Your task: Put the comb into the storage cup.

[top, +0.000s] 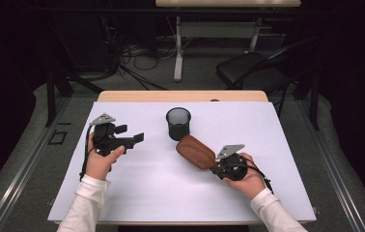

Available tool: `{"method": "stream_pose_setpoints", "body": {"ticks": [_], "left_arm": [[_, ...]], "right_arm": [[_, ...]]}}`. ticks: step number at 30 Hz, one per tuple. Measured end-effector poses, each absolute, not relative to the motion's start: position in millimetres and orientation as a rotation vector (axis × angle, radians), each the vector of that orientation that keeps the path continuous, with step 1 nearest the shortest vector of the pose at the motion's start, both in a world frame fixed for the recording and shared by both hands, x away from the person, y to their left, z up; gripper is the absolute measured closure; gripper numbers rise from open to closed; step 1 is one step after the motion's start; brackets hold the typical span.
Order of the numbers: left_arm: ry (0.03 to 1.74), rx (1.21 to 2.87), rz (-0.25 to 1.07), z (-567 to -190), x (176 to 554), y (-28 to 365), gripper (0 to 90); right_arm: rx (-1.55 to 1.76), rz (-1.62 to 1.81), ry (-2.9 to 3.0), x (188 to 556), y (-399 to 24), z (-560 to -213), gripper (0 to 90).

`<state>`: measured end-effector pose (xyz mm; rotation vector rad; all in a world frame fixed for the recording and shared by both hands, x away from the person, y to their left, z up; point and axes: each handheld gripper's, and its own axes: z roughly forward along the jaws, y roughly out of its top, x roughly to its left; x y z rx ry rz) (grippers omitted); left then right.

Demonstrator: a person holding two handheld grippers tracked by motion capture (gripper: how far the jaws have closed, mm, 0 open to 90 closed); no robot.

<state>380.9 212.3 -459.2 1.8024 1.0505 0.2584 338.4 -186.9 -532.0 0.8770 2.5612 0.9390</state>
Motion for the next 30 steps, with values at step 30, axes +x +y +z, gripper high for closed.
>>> {"method": "stream_pose_setpoints", "body": {"ticks": [30], "left_arm": [[1.034, 1.794, 0.231, -460, 380, 207, 12.6]], "right_arm": [[0.869, 1.154, 2.424, 333, -178, -514, 72.1]]}}
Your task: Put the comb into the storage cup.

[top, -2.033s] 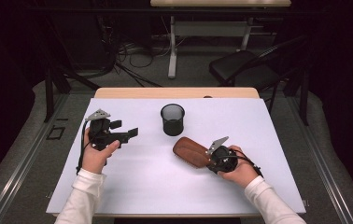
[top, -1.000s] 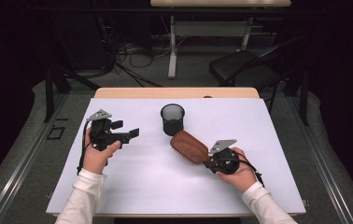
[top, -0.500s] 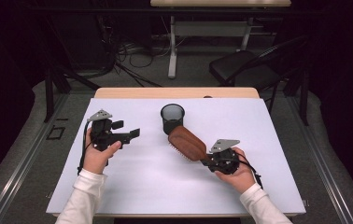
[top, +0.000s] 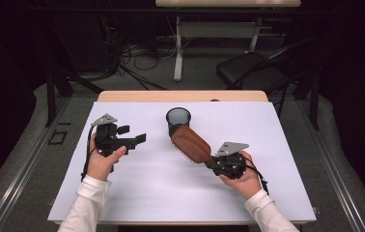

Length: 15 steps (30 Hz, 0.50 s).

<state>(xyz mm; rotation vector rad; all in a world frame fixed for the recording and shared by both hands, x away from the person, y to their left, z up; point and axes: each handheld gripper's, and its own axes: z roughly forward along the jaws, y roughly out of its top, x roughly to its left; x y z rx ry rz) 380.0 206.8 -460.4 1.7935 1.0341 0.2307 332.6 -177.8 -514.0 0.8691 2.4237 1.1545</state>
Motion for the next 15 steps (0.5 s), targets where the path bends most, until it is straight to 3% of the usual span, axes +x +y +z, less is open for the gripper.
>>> {"method": "stream_pose_setpoints", "body": {"ticks": [15], "left_arm": [[1.006, 1.793, 0.204, -456, 377, 200, 12.6]], "right_arm": [[0.845, 1.220, 2.365, 336, -163, -503, 72.1]]}}
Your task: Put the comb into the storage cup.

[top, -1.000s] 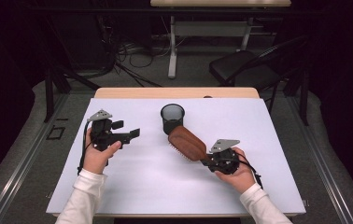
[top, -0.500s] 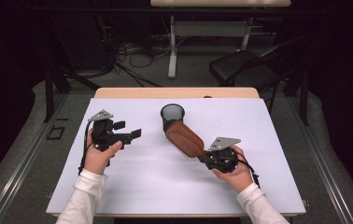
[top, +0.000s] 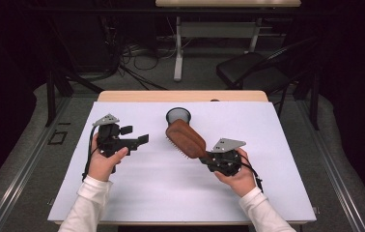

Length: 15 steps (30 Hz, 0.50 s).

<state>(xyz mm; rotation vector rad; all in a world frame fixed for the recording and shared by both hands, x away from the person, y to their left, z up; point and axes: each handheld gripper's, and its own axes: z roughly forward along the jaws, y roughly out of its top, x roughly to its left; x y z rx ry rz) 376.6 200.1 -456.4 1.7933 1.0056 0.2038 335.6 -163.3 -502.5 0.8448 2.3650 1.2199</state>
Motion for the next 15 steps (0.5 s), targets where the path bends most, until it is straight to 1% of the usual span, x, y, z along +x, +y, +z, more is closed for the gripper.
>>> {"method": "stream_pose_setpoints", "body": {"ticks": [15], "left_arm": [[0.988, 1.794, 0.195, -455, 375, 197, 12.6]], "right_arm": [[0.854, 1.276, 2.264, 342, -153, -495, 72.1]]}}
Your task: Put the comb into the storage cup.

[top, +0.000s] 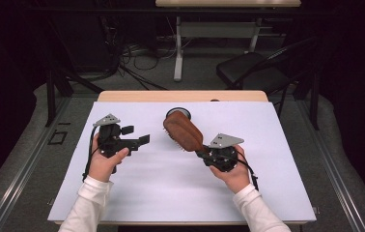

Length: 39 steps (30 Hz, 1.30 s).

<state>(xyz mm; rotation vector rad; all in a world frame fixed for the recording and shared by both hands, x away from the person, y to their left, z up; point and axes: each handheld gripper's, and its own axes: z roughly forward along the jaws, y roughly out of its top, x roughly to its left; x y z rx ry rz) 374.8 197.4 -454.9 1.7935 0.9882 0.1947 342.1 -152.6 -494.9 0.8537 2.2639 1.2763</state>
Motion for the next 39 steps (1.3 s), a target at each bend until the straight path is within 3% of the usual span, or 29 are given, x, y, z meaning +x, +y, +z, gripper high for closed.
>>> {"method": "stream_pose_setpoints", "body": {"ticks": [39], "left_arm": [[0.886, 1.800, 0.014, -458, 365, 161, 12.8]], "right_arm": [[0.775, 1.311, 2.184, 320, -141, -512, 72.1]]}}
